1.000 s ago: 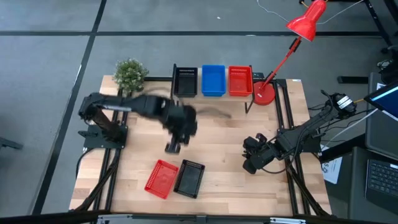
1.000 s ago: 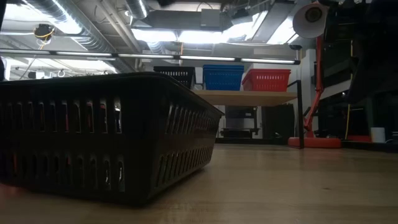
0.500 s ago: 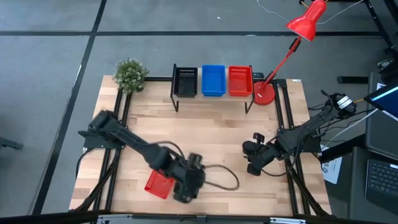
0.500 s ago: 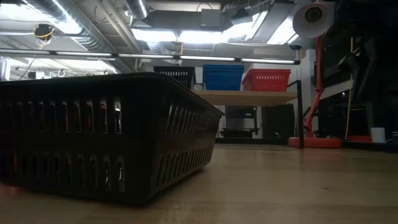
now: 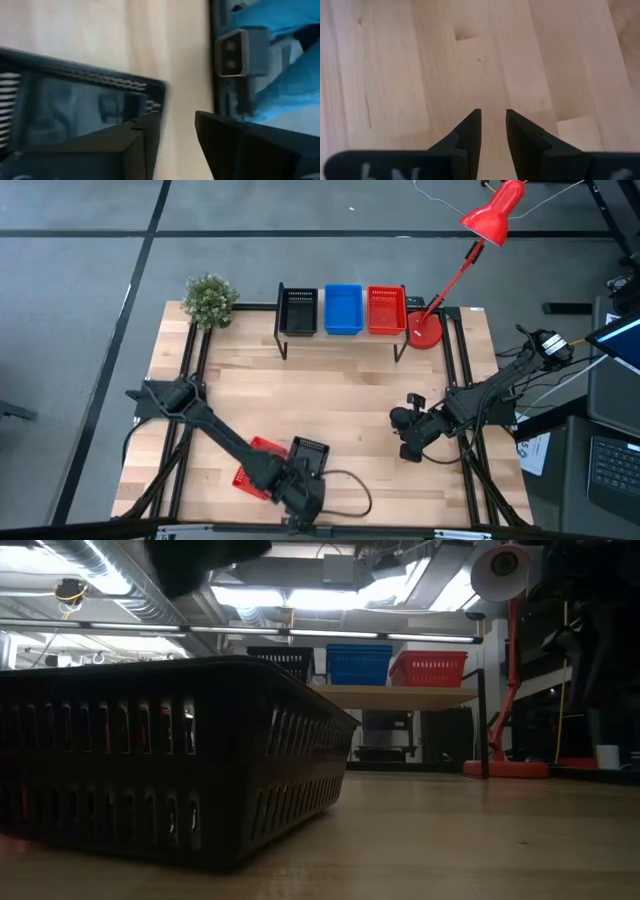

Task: Stack baskets on shelf by color
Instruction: Stack the black basket on top of the stacked black basket on the shelf

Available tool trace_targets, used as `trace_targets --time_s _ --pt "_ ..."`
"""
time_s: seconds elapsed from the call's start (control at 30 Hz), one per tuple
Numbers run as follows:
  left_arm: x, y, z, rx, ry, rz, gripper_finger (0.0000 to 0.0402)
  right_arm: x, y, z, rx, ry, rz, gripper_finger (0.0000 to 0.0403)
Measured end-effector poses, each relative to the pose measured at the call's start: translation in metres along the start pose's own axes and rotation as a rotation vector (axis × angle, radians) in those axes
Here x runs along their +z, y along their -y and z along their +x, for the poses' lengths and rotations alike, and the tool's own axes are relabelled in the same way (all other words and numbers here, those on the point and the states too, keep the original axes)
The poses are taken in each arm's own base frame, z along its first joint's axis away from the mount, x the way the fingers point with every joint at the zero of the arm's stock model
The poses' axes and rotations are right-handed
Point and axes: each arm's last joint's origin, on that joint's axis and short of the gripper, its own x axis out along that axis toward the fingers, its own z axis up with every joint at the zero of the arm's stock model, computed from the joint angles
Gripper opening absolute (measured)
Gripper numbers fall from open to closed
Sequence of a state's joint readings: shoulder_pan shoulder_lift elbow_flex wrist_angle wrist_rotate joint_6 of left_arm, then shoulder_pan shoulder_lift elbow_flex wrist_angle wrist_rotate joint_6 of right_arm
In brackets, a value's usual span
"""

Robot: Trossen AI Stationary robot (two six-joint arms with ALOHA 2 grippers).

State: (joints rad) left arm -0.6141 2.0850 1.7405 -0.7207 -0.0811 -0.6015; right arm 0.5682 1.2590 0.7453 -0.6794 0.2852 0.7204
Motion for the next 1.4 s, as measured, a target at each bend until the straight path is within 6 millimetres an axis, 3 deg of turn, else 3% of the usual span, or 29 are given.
trace_targets --time_s 0.2,0.3,0.77,1.13,1.23,1.4 --pt "-0.018 0.016 0.015 0.049 -0.024 0.026 0.014 0.0 0.0 0.0 -0.003 -0.002 -0.001 0.0089" --pt "-0.017 0.015 0.013 0.087 0.006 0.028 0.0141 0.0 0.0 0.0 -0.003 -0.002 0.0 0.0089" --pt "-0.018 0.004 0.01 0.181 -0.044 0.059 0.0143 0.0 0.0 0.0 0.0 0.002 0.008 0.0089" --pt "-0.038 -0.008 0.034 0.21 -0.068 0.081 0.014 0.0 0.0 0.0 0.0 0.002 0.007 0.0089" --pt "-0.034 -0.012 0.034 0.256 -0.021 0.043 0.0118 0.0 0.0 0.0 0.0 0.002 0.007 0.0089" --pt "-0.017 -0.018 0.029 0.25 0.016 0.057 0.0016 0.0 0.0 0.0 0.0 0.002 0.007 0.0089"
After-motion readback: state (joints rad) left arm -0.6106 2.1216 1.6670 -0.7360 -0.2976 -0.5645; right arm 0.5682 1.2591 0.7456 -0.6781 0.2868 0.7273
